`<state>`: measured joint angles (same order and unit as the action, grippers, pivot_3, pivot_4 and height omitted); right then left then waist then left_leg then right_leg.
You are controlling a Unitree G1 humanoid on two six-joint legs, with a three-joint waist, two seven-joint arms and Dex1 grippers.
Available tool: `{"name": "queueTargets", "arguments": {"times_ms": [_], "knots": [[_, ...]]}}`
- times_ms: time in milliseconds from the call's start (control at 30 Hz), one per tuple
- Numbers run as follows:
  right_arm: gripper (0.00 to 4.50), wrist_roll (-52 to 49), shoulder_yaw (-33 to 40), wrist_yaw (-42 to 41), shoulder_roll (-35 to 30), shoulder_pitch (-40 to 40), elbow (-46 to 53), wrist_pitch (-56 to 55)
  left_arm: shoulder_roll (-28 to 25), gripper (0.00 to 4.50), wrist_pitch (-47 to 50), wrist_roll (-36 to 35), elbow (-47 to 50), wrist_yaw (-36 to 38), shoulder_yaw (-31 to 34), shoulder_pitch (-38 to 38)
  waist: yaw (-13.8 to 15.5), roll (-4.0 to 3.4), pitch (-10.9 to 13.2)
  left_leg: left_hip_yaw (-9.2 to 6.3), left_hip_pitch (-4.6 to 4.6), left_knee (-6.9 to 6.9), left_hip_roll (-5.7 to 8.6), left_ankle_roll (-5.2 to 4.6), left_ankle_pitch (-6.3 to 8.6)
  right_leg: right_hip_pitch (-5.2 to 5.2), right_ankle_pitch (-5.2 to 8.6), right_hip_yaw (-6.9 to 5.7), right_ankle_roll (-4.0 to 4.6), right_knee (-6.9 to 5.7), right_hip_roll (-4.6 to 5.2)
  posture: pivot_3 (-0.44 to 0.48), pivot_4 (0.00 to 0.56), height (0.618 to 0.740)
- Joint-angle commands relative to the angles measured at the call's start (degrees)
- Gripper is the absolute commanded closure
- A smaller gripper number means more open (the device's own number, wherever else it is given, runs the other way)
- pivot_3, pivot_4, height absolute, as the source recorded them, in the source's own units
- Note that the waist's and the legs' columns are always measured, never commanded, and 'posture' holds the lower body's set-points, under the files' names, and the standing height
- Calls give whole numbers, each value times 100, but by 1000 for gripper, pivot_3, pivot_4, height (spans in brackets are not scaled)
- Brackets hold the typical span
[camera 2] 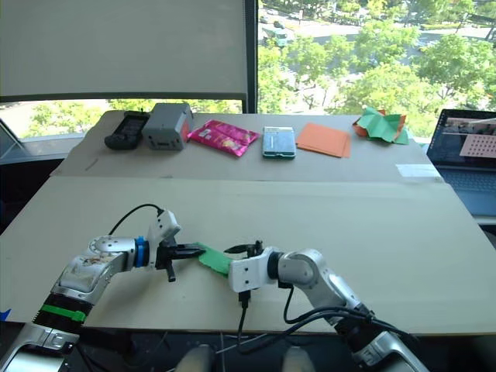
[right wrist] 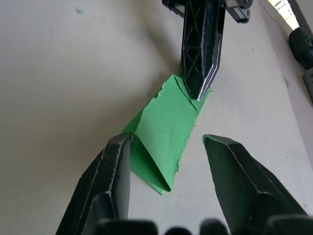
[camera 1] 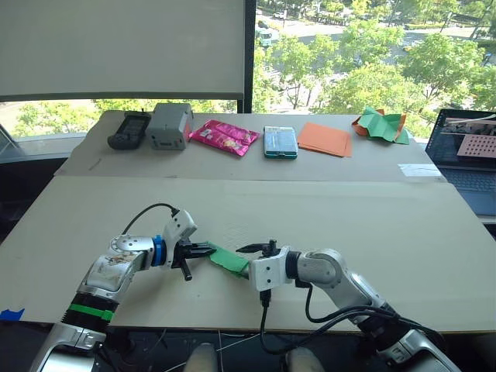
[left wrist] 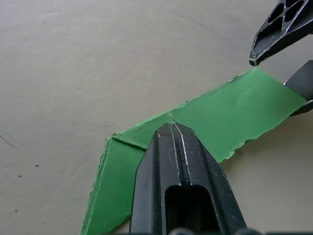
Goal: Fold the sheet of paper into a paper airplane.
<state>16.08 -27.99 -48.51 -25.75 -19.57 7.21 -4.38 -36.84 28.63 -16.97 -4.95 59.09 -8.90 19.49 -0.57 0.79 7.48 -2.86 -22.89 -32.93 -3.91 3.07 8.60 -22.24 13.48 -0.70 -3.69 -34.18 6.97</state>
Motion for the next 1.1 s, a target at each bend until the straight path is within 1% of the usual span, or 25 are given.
{"name": "queueTargets", "arguments": {"times_ms": [33,100,200,300,400,467,567,633,767,800,1033,1100], "knots": [[1908,-823,465,-421,-65,-26,762,844,-55,4500,-65,121,72,27,-50,-99,4,0,0,0,0,0,0,0,0,0,0,0,0,0,0,0,150,706],[1908,-1202,639,-485,37,-89,963,1342,-60,4500,-130,199,55,16,-90,-130,8,-1,0,-1,3,0,-1,5,3,-1,0,0,0,-1,0,0,150,706],[1908,-1515,780,-255,497,-420,975,2267,-41,4500,-224,289,16,16,-130,-154,-10,-5,-1,-1,5,2,-1,34,21,-3,0,-1,0,-2,0,0,150,706],[2736,-1333,684,156,925,-767,692,2926,-24,4500,-267,332,5,5,-147,-163,-22,-11,-4,-3,6,2,-2,34,21,-10,0,-2,0,-5,0,0,150,706],[3834,-1162,394,294,1058,-825,459,3165,-31,4500,-304,364,15,-12,-173,-168,23,-13,-11,-2,5,2,-1,33,21,-6,0,-3,0,-8,0,0,150,706],[4474,-1079,219,421,1161,-824,251,3319,-37,4500,-325,366,12,-25,-182,-159,45,-13,-13,0,3,1,0,33,21,-3,0,-3,1,-7,0,0,150,706],[4474,-1045,73,570,1325,-845,32,3557,-47,4500,-356,380,12,-32,-194,-168,48,-17,-14,1,0,1,0,23,15,-5,1,-1,2,-7,0,0,150,706],[4474,-1017,2,647,1386,-855,-83,3629,-45,4500,-365,390,21,-39,-197,-182,44,-18,-14,1,1,2,-1,-2,-1,-6,1,-1,2,-10,-1,0,150,706],[4474,-961,-39,839,1464,-867,-376,3694,-43,4500,-353,397,42,-43,-186,-181,28,-19,-14,0,2,2,-1,17,11,-8,1,-2,3,-12,-1,0,150,706],[4474,-975,-51,844,1474,-868,-409,3692,-48,4500,-360,402,42,-41,-183,-191,26,-19,-14,0,1,2,-1,35,22,-11,1,-1,3,-11,-1,0,150,706],[4474,-861,-231,905,1512,-824,-894,3892,-48,4500,-356,416,77,-32,-172,-211,-10,-26,-22,-1,6,2,-1,34,22,-8,1,-1,3,-21,-1,0,150,706],[4474,-886,-287,836,1486,-768,-875,3925,-39,4500,-359,420,67,-32,-169,-200,-15,-27,-25,-1,9,2,-1,34,22,-8,2,-1,4,-27,-1,0,150,706]]}}
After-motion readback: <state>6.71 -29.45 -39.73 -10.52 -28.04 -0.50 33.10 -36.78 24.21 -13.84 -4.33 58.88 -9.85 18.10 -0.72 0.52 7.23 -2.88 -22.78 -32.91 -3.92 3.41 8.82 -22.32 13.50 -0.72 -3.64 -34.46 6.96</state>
